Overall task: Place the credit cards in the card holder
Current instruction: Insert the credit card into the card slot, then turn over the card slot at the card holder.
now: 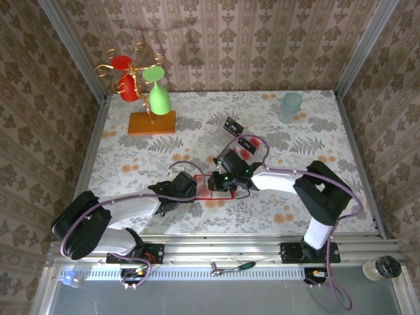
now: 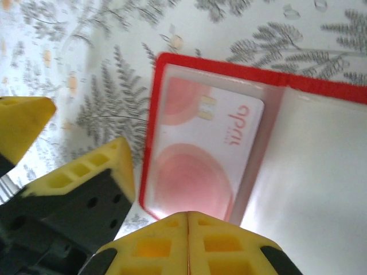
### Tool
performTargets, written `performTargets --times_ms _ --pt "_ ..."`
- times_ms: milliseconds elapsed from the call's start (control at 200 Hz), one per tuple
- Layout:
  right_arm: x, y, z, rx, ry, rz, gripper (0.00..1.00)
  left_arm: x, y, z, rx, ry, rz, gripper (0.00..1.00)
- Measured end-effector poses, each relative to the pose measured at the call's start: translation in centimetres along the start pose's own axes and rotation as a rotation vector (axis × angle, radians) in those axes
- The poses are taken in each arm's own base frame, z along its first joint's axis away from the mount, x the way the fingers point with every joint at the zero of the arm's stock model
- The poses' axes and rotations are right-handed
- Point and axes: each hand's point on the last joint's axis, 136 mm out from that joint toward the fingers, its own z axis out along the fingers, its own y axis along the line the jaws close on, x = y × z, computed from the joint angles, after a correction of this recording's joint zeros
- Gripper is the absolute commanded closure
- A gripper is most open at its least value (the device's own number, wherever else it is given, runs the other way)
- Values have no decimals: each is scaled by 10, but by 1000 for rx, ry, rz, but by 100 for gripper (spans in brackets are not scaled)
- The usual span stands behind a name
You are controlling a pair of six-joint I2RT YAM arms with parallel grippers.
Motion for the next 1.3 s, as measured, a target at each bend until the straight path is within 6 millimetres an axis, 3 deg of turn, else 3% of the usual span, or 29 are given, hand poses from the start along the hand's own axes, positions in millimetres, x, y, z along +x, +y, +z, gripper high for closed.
performTargets --times_ms 175,515,660,880,1045,1300 --pt "-15 7 -22 -3 -52 -29 77 -9 0 -10 17 -25 -10 0" --pt "-29 -13 -41 66 -94 -34 72 -35 -8 -26 56 -72 -27 0" --pt "-28 -27 -42 122 -86 -49 75 -40 -16 -29 75 -77 -25 0" --pt "-24 -43 -36 180 -66 -68 81 -44 -43 -33 120 -81 14 0" --pt "-20 -57 -27 228 -32 -62 84 -39 -55 -31 136 -72 28 0" --pt "-30 -70 -18 264 -26 -54 87 -32 -68 -24 152 -58 43 0"
